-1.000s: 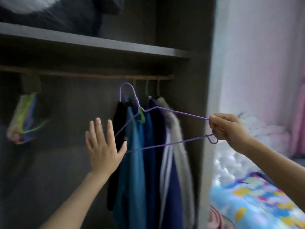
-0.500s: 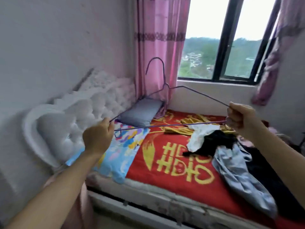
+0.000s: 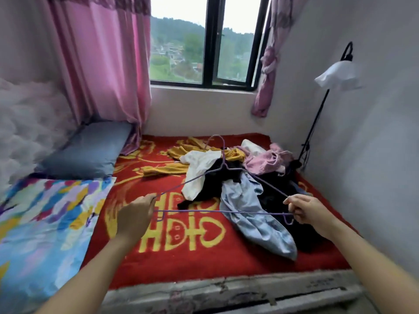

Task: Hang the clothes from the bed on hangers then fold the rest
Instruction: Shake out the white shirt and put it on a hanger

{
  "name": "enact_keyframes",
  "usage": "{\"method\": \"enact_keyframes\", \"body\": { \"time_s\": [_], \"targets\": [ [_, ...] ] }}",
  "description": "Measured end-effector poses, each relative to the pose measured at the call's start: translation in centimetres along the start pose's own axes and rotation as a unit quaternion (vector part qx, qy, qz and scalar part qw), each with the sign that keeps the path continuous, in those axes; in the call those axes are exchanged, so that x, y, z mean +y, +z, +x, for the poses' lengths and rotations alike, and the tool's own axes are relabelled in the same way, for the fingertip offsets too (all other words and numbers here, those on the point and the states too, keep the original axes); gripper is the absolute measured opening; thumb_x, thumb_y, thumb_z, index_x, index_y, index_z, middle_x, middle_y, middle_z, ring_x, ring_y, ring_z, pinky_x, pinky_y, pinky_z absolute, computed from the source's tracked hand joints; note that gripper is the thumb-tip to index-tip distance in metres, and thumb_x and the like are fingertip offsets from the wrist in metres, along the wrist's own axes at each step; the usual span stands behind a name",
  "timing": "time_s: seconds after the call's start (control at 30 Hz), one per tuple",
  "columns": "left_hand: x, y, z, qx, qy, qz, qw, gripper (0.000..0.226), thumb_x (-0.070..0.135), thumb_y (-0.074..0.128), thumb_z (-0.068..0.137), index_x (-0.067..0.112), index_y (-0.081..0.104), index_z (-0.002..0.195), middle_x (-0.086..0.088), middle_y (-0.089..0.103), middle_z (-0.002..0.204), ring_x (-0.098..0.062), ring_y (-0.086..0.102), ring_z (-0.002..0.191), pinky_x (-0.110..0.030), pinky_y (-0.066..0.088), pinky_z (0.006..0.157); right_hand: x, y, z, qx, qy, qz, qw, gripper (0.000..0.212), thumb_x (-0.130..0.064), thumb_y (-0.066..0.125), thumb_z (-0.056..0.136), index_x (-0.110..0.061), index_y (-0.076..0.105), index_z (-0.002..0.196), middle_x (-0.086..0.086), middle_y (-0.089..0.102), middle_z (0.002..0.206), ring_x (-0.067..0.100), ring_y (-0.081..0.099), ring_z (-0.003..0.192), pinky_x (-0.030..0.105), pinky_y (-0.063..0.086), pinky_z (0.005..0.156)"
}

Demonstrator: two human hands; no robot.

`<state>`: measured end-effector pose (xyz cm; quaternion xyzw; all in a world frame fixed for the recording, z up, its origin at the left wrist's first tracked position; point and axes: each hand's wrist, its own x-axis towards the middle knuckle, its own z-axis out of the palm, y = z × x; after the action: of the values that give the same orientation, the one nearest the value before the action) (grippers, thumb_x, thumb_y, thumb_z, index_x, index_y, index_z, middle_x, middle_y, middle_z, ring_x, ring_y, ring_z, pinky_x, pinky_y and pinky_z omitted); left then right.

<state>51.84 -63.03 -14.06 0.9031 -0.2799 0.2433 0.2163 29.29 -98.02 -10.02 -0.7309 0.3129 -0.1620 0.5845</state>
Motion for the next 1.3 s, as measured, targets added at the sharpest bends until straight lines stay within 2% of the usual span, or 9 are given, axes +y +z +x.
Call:
{"method": "enact_keyframes", "body": {
  "time_s": [0.13, 0.27, 0.53, 0.7, 0.97, 1.07, 1.13, 1.2, 1.3],
  "targets": [
    [-0.8, 6.0, 3.0, -0.058, -0.011, -0.025, 0.998, 0.008, 0.009, 0.076, 0.077, 0.007, 0.069, 0.072, -0.009, 0.061, 0.053, -0.032, 0.060, 0.042, -0.034, 0.044, 0.036, 1.9, 1.5, 3.9, 0.024, 0.059, -0.126, 0.990, 0.020, -0.015, 0.048, 0.097, -0.014, 0.066, 0.090, 0.003, 0.055, 0.073, 0.011, 0.047, 0.049, 0.018, 0.032, 0.045],
    [-0.9, 12.2, 4.9, -0.156, -0.052, -0.035, 0.986, 0.017, 0.023, 0.057, 0.093, 0.012, 0.070, 0.092, -0.008, 0.069, 0.076, -0.035, 0.067, 0.068, -0.040, 0.050, 0.056, 4.2, 3.1, 6.8, 0.071, 0.111, -0.143, 0.981, 0.019, -0.010, 0.041, 0.099, -0.008, 0.060, 0.094, 0.004, 0.050, 0.069, 0.014, 0.041, 0.050, 0.020, 0.028, 0.043],
    [3.5, 22.4, 4.6, -0.299, -0.018, -0.031, 0.954, 0.028, 0.035, 0.037, 0.100, 0.020, 0.060, 0.102, 0.003, 0.067, 0.095, -0.023, 0.066, 0.088, -0.033, 0.048, 0.065, 11.3, -0.7, 10.7, 0.132, 0.177, -0.155, 0.963, 0.024, 0.003, 0.038, 0.096, -0.006, 0.055, 0.081, 0.005, 0.046, 0.062, -0.001, 0.042, 0.030, 0.013, 0.034, 0.036],
    [8.2, 26.4, 4.1, -0.278, -0.044, -0.057, 0.958, 0.014, 0.012, 0.065, 0.087, 0.013, 0.070, 0.100, -0.005, 0.068, 0.087, -0.031, 0.067, 0.064, -0.034, 0.049, 0.053, 16.5, -4.3, 15.6, 0.100, 0.188, -0.179, 0.961, 0.026, 0.001, 0.040, 0.095, -0.010, 0.055, 0.077, 0.001, 0.049, 0.062, 0.010, 0.043, 0.048, 0.017, 0.034, 0.042],
    [14.9, 32.2, 4.9, -0.297, -0.265, -0.027, 0.917, 0.031, 0.016, 0.044, 0.094, 0.012, 0.061, 0.120, -0.007, 0.061, 0.116, -0.026, 0.056, 0.107, -0.036, 0.045, 0.080, 21.0, -7.0, 25.2, 0.043, 0.177, -0.203, 0.962, 0.025, -0.009, 0.042, 0.096, -0.019, 0.053, 0.075, 0.003, 0.058, 0.074, 0.024, 0.055, 0.075, 0.033, 0.043, 0.069],
    [15.5, 33.1, 5.3, -0.324, -0.292, 0.031, 0.899, 0.043, 0.025, 0.045, 0.094, 0.016, 0.046, 0.136, -0.007, 0.050, 0.136, -0.027, 0.043, 0.125, -0.040, 0.035, 0.099, 21.6, -6.7, 28.2, -0.018, 0.200, -0.222, 0.954, 0.014, -0.016, 0.044, 0.097, -0.019, 0.056, 0.104, 0.010, 0.060, 0.099, 0.028, 0.055, 0.099, 0.037, 0.043, 0.088],
    [15.7, 33.2, 5.6, -0.346, -0.315, 0.062, 0.881, 0.055, 0.035, 0.045, 0.094, 0.020, 0.031, 0.145, -0.005, 0.034, 0.149, -0.025, 0.027, 0.137, -0.041, 0.025, 0.107, 22.4, -6.5, 29.7, -0.083, 0.259, -0.293, 0.917, 0.050, -0.029, 0.045, 0.097, -0.015, 0.031, 0.142, 0.020, 0.044, 0.134, 0.035, 0.041, 0.124, 0.036, 0.032, 0.102],
    [15.6, 33.3, 5.5, -0.362, -0.325, 0.073, 0.871, 0.058, 0.038, 0.042, 0.095, 0.022, 0.023, 0.148, -0.004, 0.025, 0.154, -0.025, 0.019, 0.141, -0.042, 0.021, 0.110, 22.7, -6.2, 30.3, -0.102, 0.299, -0.312, 0.896, 0.070, -0.035, 0.047, 0.095, -0.018, 0.008, 0.150, 0.022, 0.027, 0.147, 0.039, 0.029, 0.133, 0.037, 0.025, 0.108],
    [15.3, 33.7, 5.6, -0.381, -0.318, 0.078, 0.865, 0.058, 0.038, 0.040, 0.096, 0.021, 0.021, 0.148, -0.005, 0.023, 0.154, -0.025, 0.018, 0.141, -0.043, 0.021, 0.110, 23.0, -6.3, 30.3, -0.111, 0.314, -0.282, 0.900, 0.072, -0.032, 0.048, 0.094, -0.021, 0.006, 0.151, 0.021, 0.023, 0.148, 0.039, 0.026, 0.134, 0.040, 0.026, 0.108]
  ]
}}
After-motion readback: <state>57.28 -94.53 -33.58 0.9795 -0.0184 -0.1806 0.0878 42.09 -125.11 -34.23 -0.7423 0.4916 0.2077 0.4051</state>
